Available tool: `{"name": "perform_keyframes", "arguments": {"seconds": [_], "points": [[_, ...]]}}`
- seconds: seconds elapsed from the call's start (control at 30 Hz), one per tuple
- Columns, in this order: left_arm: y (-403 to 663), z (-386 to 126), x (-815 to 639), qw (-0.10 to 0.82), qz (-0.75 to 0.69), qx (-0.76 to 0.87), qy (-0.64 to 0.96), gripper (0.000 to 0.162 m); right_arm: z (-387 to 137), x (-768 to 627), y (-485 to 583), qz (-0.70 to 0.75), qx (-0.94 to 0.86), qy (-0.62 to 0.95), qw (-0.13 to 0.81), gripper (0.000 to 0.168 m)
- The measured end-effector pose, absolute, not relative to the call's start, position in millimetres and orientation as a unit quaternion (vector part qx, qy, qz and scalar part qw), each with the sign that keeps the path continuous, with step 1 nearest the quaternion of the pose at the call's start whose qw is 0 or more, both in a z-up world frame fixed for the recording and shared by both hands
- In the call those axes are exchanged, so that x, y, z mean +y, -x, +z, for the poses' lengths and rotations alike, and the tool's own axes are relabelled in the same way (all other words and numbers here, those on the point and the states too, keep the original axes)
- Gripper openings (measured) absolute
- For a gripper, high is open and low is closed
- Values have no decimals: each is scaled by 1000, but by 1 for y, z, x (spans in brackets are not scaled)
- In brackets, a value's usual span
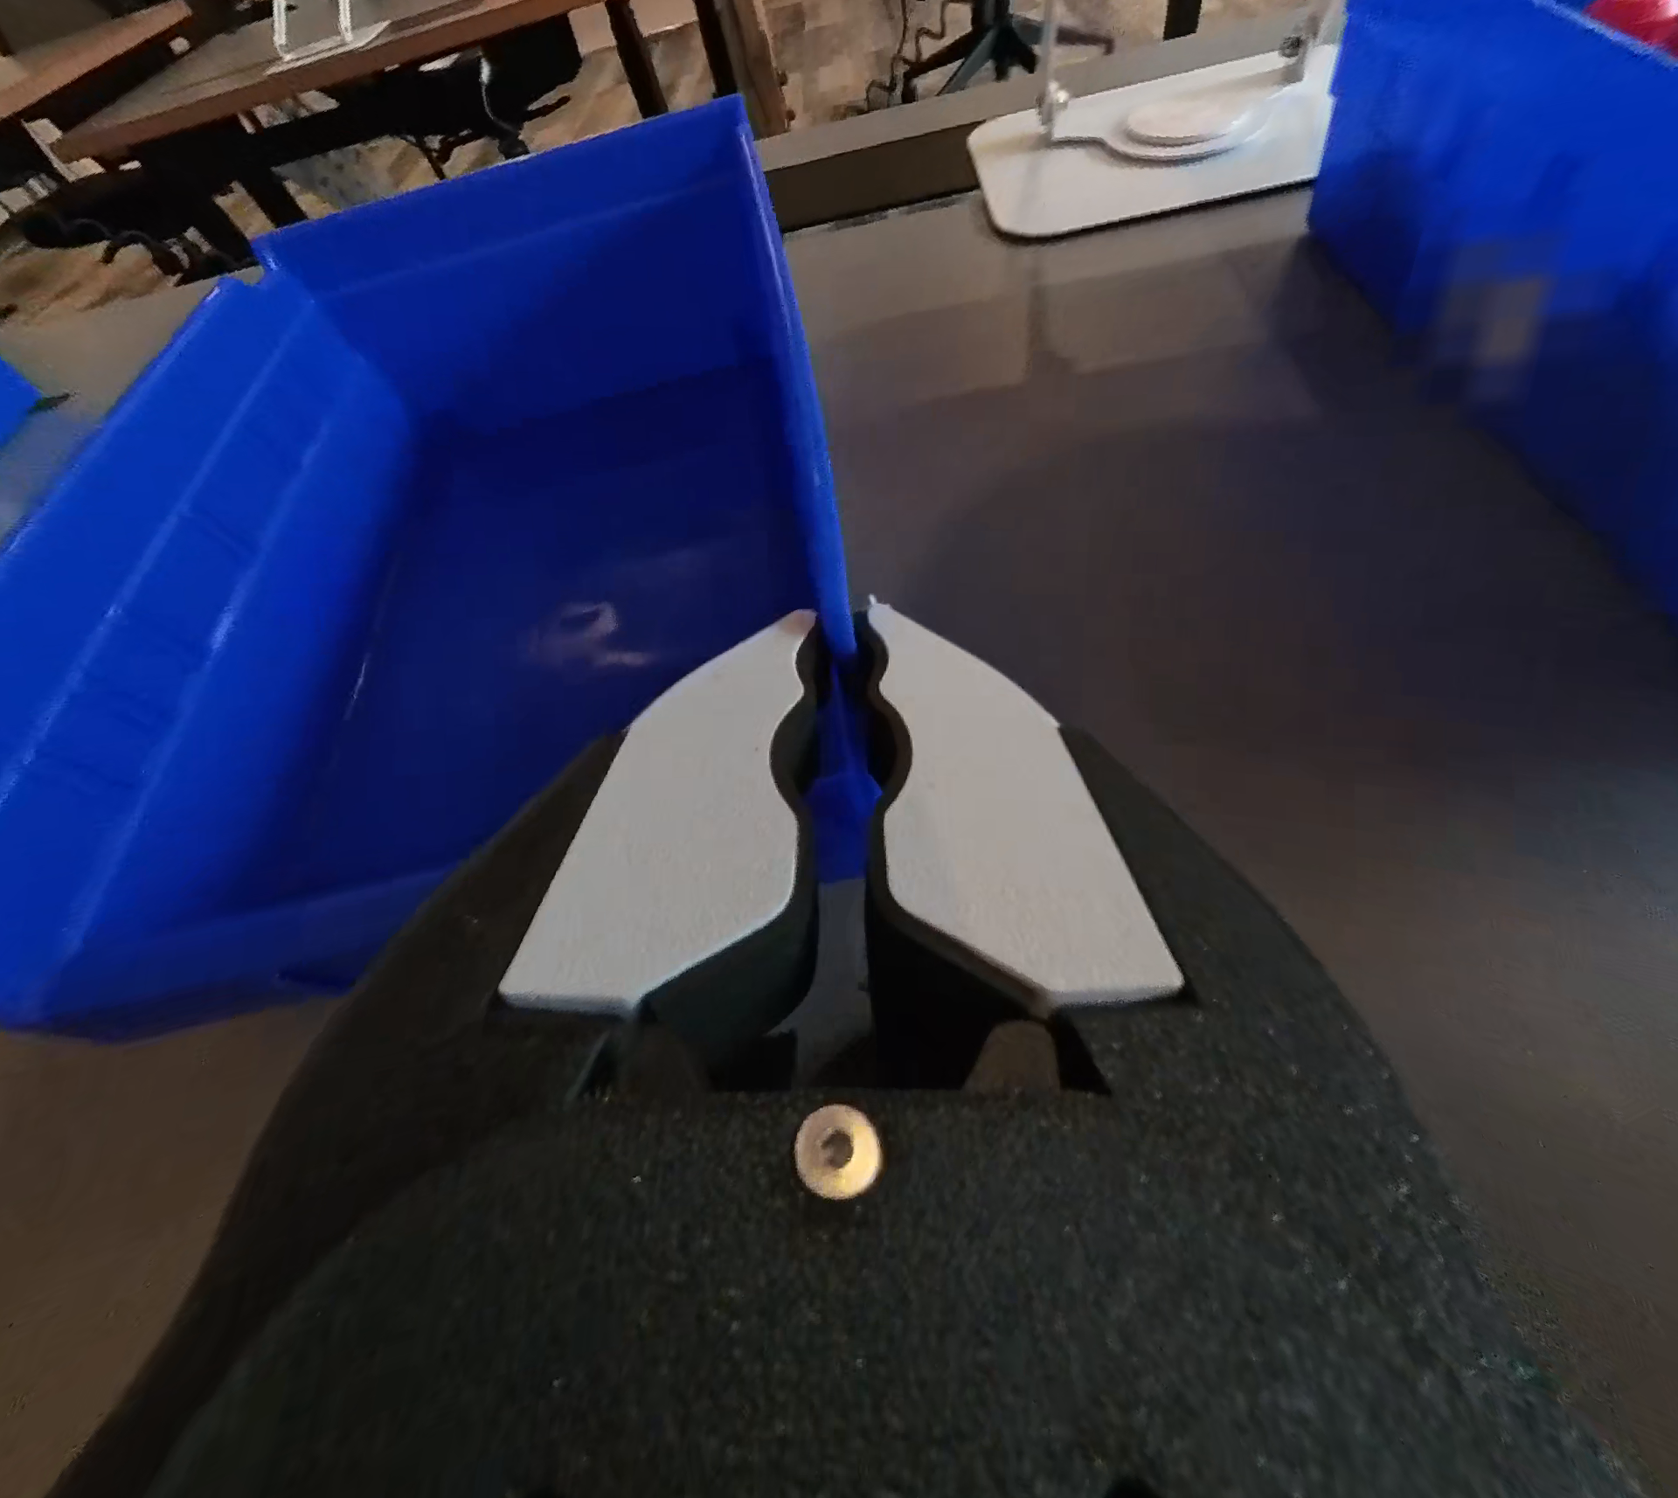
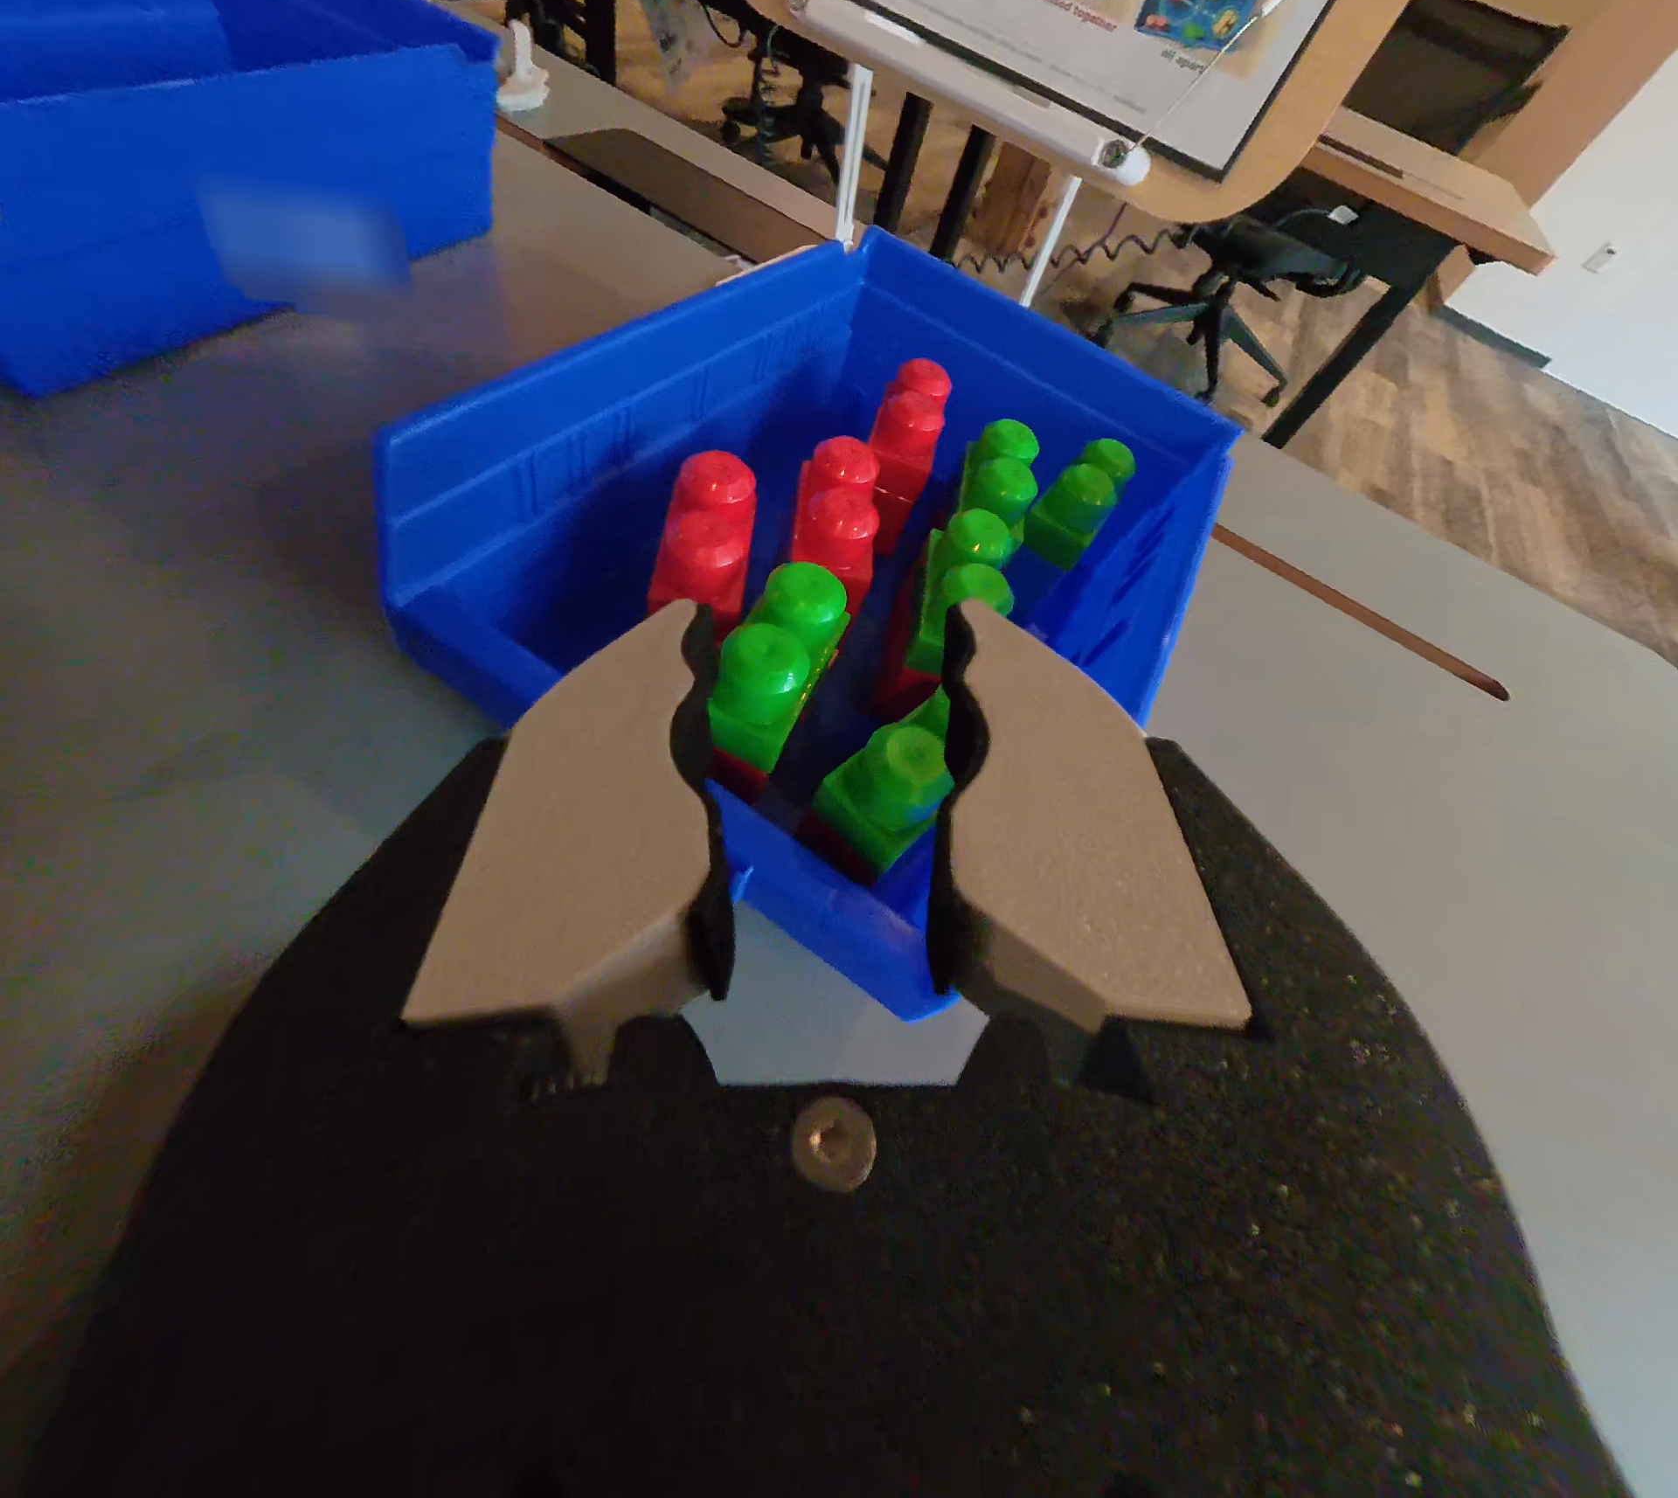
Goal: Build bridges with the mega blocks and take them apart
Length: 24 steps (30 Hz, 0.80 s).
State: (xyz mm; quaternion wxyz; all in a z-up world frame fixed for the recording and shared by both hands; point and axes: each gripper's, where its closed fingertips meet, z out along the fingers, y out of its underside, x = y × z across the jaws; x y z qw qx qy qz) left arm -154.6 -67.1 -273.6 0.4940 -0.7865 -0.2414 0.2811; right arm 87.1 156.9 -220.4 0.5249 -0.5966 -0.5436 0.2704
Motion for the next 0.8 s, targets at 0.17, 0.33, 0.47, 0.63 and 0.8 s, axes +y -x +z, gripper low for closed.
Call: {"name": "perform_keyframes", "arguments": {"seconds": [0.17,0.33,0.47,0.63,0.8], "points": [[130,-274,-41,495,277,-233,790,4,-226,156,-90,287,-557,586,513,48],[104,-275,-21,501,264,-242,788,3,-232,153,-91,308,-566,576,504,48],[89,-274,-4,504,260,-235,789,3,-237,149,-90,321,-574,569,493,48],[77,-275,16,502,267,-220,792,5,-239,146,-92,327,-581,562,491,48],[63,-275,27,503,263,-205,797,5,-241,152,-98,328,-572,570,491,48]]}}
